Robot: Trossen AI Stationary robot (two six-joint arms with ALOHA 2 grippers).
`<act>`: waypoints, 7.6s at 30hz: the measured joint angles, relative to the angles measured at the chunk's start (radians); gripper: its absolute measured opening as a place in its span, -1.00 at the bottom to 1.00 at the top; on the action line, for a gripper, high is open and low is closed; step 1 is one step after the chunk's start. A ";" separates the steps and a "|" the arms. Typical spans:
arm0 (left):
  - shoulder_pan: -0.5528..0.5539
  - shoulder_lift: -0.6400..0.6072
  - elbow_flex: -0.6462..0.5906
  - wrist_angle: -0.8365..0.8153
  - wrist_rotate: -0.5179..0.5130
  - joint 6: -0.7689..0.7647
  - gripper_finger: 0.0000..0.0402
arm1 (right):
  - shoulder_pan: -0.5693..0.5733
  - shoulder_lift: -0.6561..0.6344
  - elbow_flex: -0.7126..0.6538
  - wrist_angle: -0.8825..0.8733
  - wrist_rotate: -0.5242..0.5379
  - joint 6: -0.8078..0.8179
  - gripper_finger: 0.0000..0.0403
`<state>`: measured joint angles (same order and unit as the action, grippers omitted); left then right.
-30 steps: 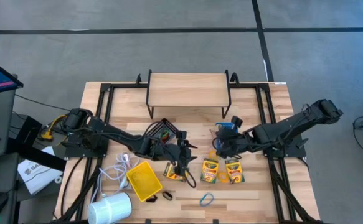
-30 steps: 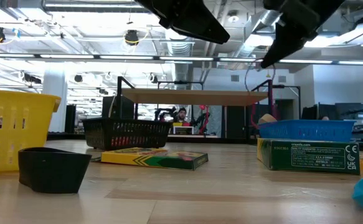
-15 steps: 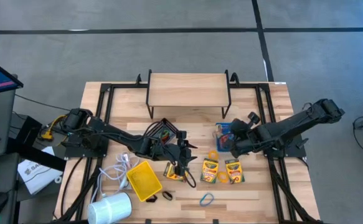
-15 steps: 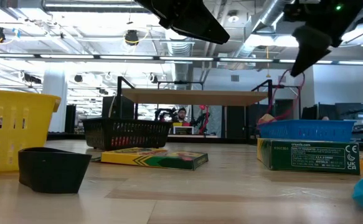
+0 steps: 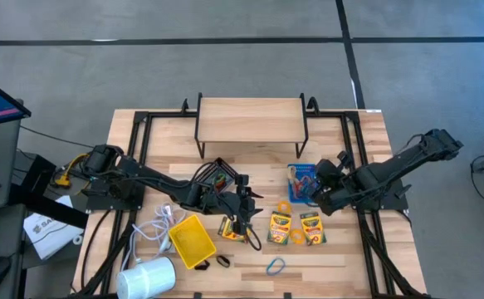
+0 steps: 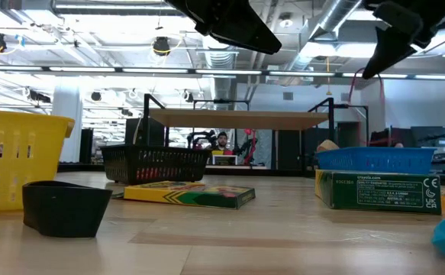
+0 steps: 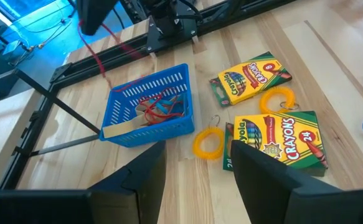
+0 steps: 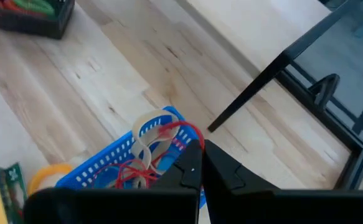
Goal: Pick & Place Office Desk Supplies
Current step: Put the red rubber band into the blue bin, then put the black rubber band into the blue bin
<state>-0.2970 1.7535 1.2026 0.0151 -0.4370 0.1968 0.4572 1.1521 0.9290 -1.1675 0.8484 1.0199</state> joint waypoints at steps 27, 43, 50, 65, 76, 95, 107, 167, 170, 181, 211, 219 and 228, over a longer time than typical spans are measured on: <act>0.000 0.000 0.000 0.000 0.001 -0.022 -0.14 | 0.008 0.092 -0.001 0.005 -0.145 0.038 -0.35; -0.105 0.148 0.000 0.228 0.315 -0.285 -0.14 | 0.049 0.092 -0.001 0.032 -0.144 0.054 0.07; -0.169 0.221 0.027 0.281 0.302 -0.478 -0.14 | 0.084 0.092 -0.001 0.042 -0.127 0.081 0.03; -0.172 0.498 0.447 -0.060 0.279 -0.814 -0.14 | 0.099 0.092 -0.001 0.050 -0.092 0.043 0.01; -0.158 0.579 0.571 -0.334 0.341 -1.148 -0.14 | 0.095 0.091 -0.001 0.014 -0.092 0.043 0.01; -0.161 0.579 0.571 -0.329 0.341 -1.174 -0.14 | 0.099 0.091 -0.001 0.020 -0.092 0.046 0.01; -0.163 0.579 0.571 -0.330 0.342 -1.174 -0.14 | 0.099 0.091 -0.001 0.024 -0.092 0.046 0.01; -0.123 0.634 0.571 -0.270 0.436 -1.064 -0.35 | 0.099 0.091 -0.001 0.050 -0.092 0.054 0.01; -0.123 0.634 0.571 -0.270 0.436 -1.064 -0.35 | 0.099 0.091 -0.001 0.050 -0.092 0.054 0.01; -0.121 0.635 0.571 -0.268 0.443 -1.041 -0.35 | 0.098 0.091 -0.001 0.053 -0.093 0.054 0.01; -0.122 0.636 0.572 -0.299 0.450 -0.874 -0.35 | 0.099 0.091 -0.001 0.038 -0.093 0.050 0.01; -0.137 0.573 0.566 -0.548 0.390 -0.699 -0.35 | 0.072 0.091 -0.001 0.042 -0.087 0.019 0.01; -0.145 0.445 0.566 -0.816 0.328 -0.703 -0.35 | 0.066 0.091 -0.001 0.040 -0.088 0.017 0.01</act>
<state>-0.4418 2.1988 1.7683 -0.8010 -0.1089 -0.5062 0.5236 1.2434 0.9276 -1.1278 0.7605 1.0370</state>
